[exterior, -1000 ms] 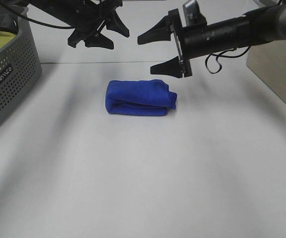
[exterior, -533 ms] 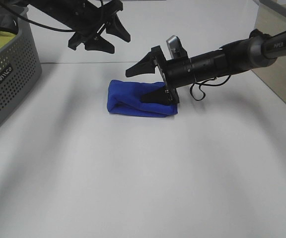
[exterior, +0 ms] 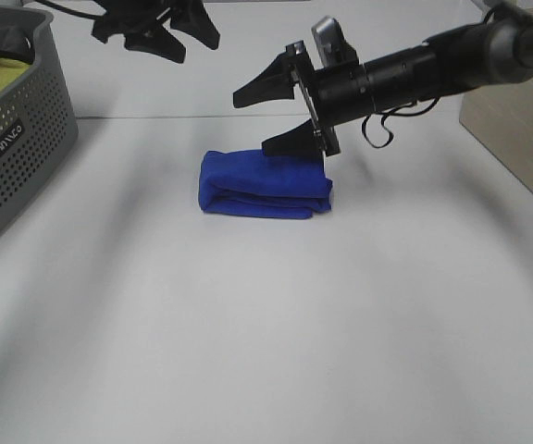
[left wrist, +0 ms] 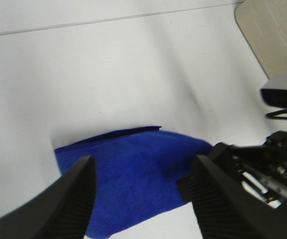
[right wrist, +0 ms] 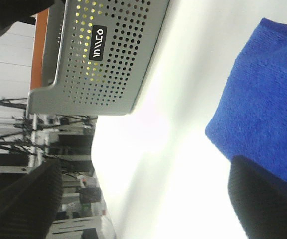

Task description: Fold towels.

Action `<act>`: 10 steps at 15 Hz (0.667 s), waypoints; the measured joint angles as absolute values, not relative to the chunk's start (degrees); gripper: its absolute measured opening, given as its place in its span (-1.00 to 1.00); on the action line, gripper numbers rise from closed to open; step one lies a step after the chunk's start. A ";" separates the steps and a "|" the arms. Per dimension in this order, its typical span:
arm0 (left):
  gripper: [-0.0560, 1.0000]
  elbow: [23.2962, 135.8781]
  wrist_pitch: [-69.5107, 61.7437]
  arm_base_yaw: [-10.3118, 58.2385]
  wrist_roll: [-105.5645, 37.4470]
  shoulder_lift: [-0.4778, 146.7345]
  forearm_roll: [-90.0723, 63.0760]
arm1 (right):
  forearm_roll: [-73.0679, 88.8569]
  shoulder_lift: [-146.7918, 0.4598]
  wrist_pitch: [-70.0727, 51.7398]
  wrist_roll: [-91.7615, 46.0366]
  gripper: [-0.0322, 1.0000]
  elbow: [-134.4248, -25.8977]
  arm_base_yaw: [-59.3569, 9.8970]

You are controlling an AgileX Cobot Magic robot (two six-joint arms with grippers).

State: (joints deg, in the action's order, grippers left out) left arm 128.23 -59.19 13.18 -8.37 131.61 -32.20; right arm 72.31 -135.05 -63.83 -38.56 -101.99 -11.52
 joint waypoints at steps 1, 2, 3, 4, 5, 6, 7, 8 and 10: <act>0.14 128.23 -61.31 13.18 -8.37 130.00 -29.56 | 67.72 -132.64 -64.00 -36.04 0.71 -101.99 -11.52; 0.14 128.23 -63.43 13.18 -7.73 128.46 -26.99 | 61.99 -130.58 -64.34 -32.77 0.71 -101.99 -11.52; 0.14 128.23 -65.43 13.18 -6.47 126.74 -24.52 | 57.18 -128.34 -65.20 -29.74 0.71 -101.99 -11.52; 0.14 128.23 -66.98 13.18 -5.39 125.19 -22.29 | 53.97 -126.28 -65.78 -27.16 0.71 -101.99 -11.52; 0.14 128.23 -68.64 13.18 -4.18 123.70 -19.88 | 51.28 -124.56 -66.12 -24.69 0.71 -101.99 -11.52; 0.14 128.23 -69.27 13.18 -3.21 122.10 -17.02 | 48.07 -122.84 -67.15 -22.52 0.71 -101.99 -11.52; 0.14 128.23 -69.33 13.18 -2.92 121.24 -15.70 | 46.35 -121.87 -67.84 -21.43 0.71 -101.99 -11.57; 0.14 127.25 -69.33 13.18 -2.35 119.40 -13.69 | 43.26 -119.92 -68.70 -19.60 0.71 -101.99 -11.57; 0.14 119.00 -69.33 13.18 -1.60 110.18 -10.71 | 32.95 -112.76 -68.98 -13.64 0.71 -101.99 -11.57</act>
State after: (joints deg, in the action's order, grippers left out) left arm 119.00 -69.33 13.18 -1.60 110.18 -10.71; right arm 32.95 -112.76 -68.98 -13.64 -101.99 -11.57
